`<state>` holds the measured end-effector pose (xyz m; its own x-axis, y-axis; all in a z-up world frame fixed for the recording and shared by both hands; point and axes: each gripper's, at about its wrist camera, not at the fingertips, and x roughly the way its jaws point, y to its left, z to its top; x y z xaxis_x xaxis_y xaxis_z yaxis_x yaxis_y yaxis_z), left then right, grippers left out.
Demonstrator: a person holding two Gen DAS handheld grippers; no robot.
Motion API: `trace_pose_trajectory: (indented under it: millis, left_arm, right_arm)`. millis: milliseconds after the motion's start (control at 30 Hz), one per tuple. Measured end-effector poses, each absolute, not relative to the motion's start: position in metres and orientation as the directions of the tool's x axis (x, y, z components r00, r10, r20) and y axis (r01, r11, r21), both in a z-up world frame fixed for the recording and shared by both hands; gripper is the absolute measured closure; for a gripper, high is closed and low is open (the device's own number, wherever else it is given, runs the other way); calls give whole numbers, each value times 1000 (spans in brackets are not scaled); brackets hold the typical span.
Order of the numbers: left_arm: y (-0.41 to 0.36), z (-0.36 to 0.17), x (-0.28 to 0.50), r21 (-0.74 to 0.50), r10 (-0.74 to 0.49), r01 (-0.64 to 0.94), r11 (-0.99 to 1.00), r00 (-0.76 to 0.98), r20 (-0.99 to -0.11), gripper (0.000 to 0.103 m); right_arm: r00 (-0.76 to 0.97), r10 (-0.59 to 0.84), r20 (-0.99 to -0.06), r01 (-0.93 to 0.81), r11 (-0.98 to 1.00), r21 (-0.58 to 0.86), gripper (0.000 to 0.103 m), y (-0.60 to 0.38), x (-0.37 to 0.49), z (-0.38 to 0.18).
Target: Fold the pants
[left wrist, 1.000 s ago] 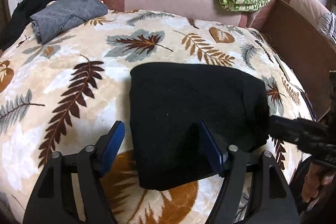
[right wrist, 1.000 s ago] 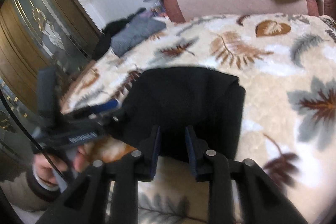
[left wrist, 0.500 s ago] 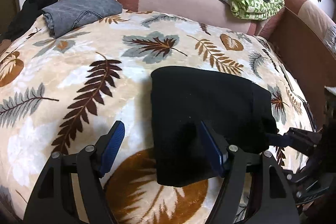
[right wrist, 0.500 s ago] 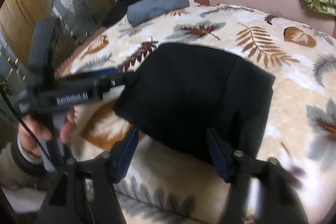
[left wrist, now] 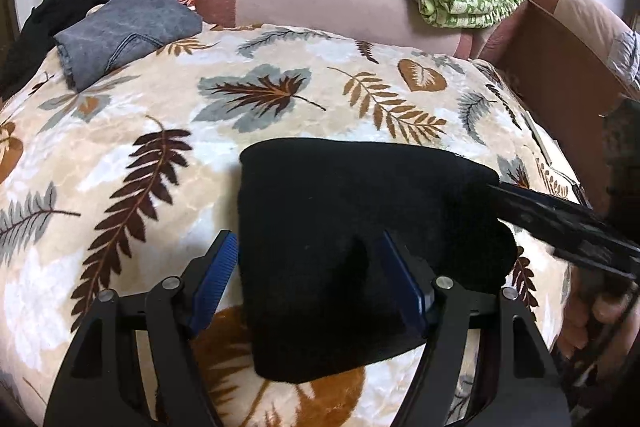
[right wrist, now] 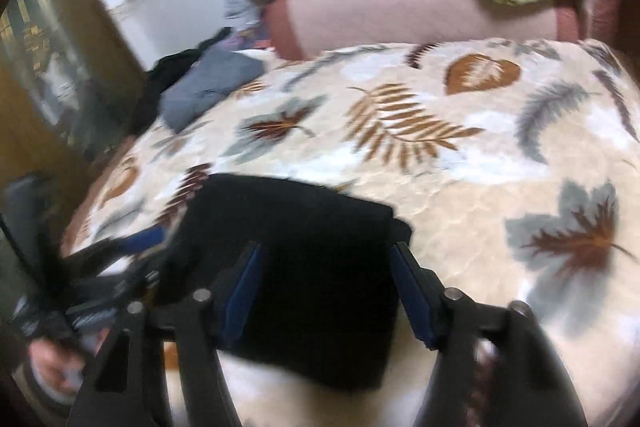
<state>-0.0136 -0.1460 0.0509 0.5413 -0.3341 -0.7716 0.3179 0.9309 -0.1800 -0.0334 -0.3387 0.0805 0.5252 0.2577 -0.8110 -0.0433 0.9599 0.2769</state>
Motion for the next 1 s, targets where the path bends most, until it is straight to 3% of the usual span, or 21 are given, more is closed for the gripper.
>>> trace_pose_trajectory:
  millis: [33, 100, 133, 367, 533, 567, 633, 667, 1000]
  left_arm:
    - [-148, 51, -13, -178, -333, 320, 931, 540, -773, 30]
    - [-151, 48, -12, -177, -334, 324, 929, 533, -777, 30]
    - [-152, 48, -12, -173, -331, 324, 930, 534, -778, 30]
    - [-161, 45, -13, -165, -339, 341, 925, 549, -764, 21]
    - [-168, 37, -17, -110, -308, 354, 929, 570, -762, 21]
    - [-168, 37, -17, -106, -305, 354, 929, 573, -761, 21]
    - [-167, 38, -17, -112, -304, 347, 931, 571, -762, 21]
    - [-165, 39, -16, -118, -306, 343, 932, 570, -762, 21]
    - [-155, 53, -24, -151, -318, 318, 936, 580, -750, 21]
  right_arm:
    - [514, 256, -819, -28, 959, 282, 73, -342, -29, 75]
    - [520, 264, -812, -21, 955, 297, 88, -346, -25, 70]
    - [527, 272, -805, -26, 952, 304, 102, -348, -26, 71]
    - [549, 239, -801, -15, 961, 276, 102, -355, -29, 74]
    - [533, 223, -816, 1, 965, 264, 101, -353, -29, 58]
    - [534, 223, -816, 5, 964, 266, 100, -354, -29, 59]
    - [538, 208, -817, 28, 964, 263, 84, -356, -32, 64]
    - [540, 204, -817, 35, 964, 264, 83, -358, -35, 66]
    - [577, 294, -762, -43, 942, 331, 83, -343, -63, 98]
